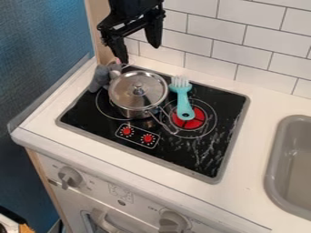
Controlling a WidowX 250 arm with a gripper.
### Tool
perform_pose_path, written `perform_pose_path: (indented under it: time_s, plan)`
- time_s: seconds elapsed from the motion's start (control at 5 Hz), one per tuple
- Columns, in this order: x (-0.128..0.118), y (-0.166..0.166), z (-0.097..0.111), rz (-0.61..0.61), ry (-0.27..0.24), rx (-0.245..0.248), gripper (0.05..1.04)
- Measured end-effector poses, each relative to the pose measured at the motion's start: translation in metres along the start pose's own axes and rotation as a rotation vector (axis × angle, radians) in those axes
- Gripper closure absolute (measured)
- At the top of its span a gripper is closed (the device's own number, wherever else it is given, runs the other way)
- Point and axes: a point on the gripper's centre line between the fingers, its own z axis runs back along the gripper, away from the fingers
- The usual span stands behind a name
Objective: Moved the toy to the bottom right side of the burner
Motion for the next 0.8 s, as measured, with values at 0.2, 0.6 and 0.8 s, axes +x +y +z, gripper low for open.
perform_pose_path:
  time_s: [0.2,0.6,0.8]
  plan:
    - [-0.002,0.002,-0.012,0.001,0.022,0.026,0.084]
    - [0.027,0.013,-0.019,0.105,0.01,0.045,0.084]
    - [0.048,0.019,-0.021,0.169,-0.032,0.054,0.084]
